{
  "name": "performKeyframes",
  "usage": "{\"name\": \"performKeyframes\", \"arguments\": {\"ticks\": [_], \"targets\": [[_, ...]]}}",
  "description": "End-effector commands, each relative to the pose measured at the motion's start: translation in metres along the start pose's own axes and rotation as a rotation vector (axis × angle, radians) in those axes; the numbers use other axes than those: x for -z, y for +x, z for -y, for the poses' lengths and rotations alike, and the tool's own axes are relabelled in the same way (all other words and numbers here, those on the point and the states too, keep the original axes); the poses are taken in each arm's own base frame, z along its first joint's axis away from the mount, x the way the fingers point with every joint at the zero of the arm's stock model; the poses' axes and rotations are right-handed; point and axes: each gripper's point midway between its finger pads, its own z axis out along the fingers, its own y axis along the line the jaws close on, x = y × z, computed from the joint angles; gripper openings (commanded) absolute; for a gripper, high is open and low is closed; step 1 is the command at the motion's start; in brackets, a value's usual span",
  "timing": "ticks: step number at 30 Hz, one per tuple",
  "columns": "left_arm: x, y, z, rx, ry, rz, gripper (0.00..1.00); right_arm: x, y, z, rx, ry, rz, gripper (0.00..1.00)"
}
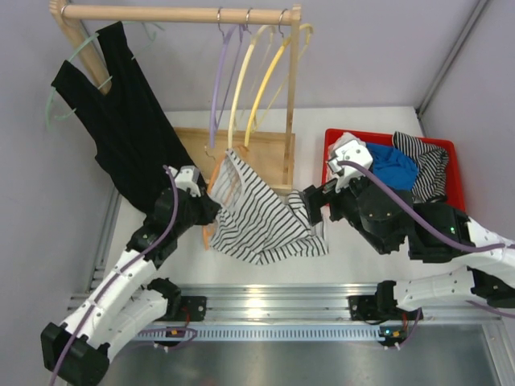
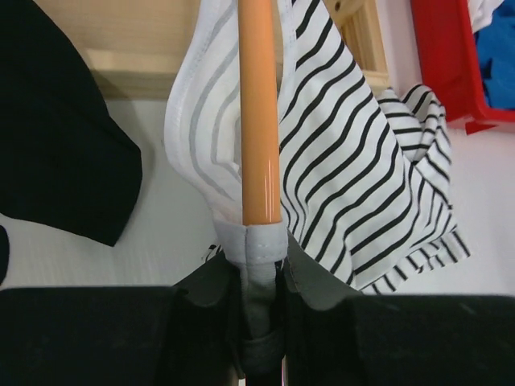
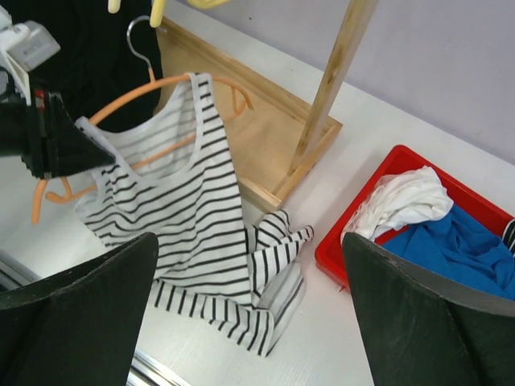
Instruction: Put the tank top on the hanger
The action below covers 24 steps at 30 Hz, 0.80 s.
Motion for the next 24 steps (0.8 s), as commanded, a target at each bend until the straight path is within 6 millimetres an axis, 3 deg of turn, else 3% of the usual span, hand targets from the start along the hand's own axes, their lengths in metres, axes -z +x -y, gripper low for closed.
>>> {"name": "performKeyframes", "arguments": {"ticks": [1,5,10,11,13,16,24], "targets": [[0.014,-0.08,0.013,-0.024,0.06,0.177,0.0,0.007,-0.004,0.002,-0.04,-0.016,0.016,0.96],[0.03,-0.128,-0.004,-0.029,-0.003,0.241,0.0,0.007,-0.004,0.001,-0.026,-0.023,0.007,0.96],[0.045,-0.166,-0.03,-0.052,-0.082,0.255,0.0,0.007,-0.008,-0.001,-0.008,-0.027,0.003,0.96],[0.052,-0.181,-0.028,-0.063,-0.081,0.283,0.0,0.006,-0.008,-0.002,-0.007,-0.028,0.003,0.96],[0.053,-0.189,-0.032,-0.072,-0.084,0.265,0.0,0.006,-0.01,-0.002,-0.002,-0.028,0.004,0.96],[0.07,-0.225,-0.033,-0.105,-0.124,0.316,0.0,0.005,-0.013,-0.003,0.011,-0.029,0.0,0.96],[0.078,-0.274,-0.024,-0.145,-0.122,0.338,0.0,0.004,-0.021,-0.006,0.035,-0.031,0.001,0.95]]}}
